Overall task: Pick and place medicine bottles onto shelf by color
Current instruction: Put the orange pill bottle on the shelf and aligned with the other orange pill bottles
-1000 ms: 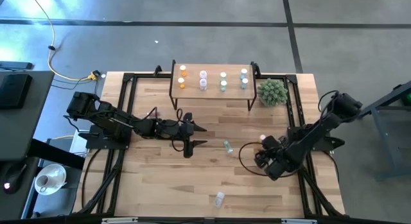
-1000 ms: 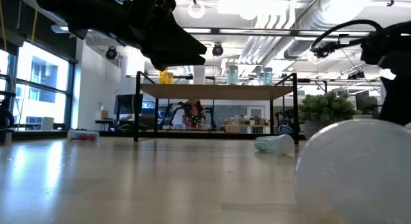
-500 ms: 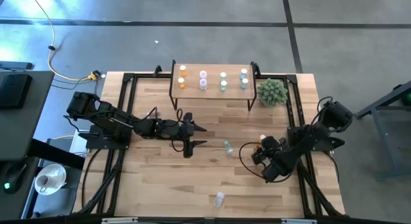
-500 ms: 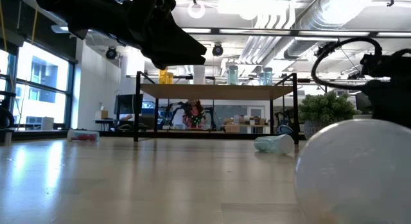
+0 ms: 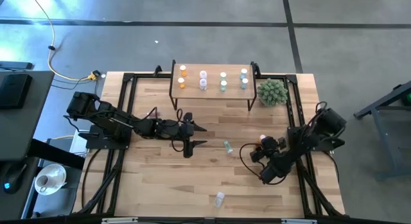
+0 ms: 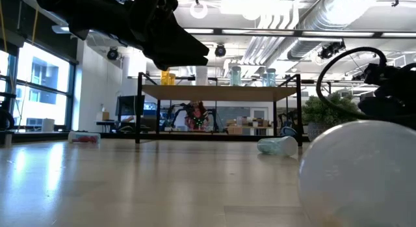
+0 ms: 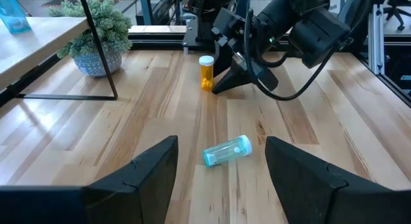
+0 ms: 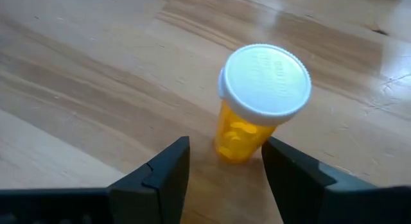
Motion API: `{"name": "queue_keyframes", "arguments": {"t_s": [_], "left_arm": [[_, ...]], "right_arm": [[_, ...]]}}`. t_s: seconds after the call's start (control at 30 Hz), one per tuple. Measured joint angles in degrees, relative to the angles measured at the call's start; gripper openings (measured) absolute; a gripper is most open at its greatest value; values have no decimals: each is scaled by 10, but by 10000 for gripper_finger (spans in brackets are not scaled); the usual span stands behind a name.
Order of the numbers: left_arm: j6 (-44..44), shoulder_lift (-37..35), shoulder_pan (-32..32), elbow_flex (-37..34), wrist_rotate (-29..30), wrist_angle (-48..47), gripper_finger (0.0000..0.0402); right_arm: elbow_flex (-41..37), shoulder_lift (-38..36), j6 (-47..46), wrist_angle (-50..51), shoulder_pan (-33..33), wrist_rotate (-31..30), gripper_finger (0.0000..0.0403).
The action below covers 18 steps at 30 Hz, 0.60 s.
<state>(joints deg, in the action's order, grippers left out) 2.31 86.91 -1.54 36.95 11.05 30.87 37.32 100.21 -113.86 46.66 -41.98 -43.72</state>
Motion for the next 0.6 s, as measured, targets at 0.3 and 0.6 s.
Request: {"name": "queue_keyframes", "arguments": {"t_s": [0.3, 0.6], "left_arm": [[0, 0, 0, 0, 0, 0, 223], [0, 0, 0, 0, 0, 0, 223]], "right_arm": [[1, 11, -12, -1, 0, -10, 108], [3, 10, -6, 3, 0, -4, 64]]}}
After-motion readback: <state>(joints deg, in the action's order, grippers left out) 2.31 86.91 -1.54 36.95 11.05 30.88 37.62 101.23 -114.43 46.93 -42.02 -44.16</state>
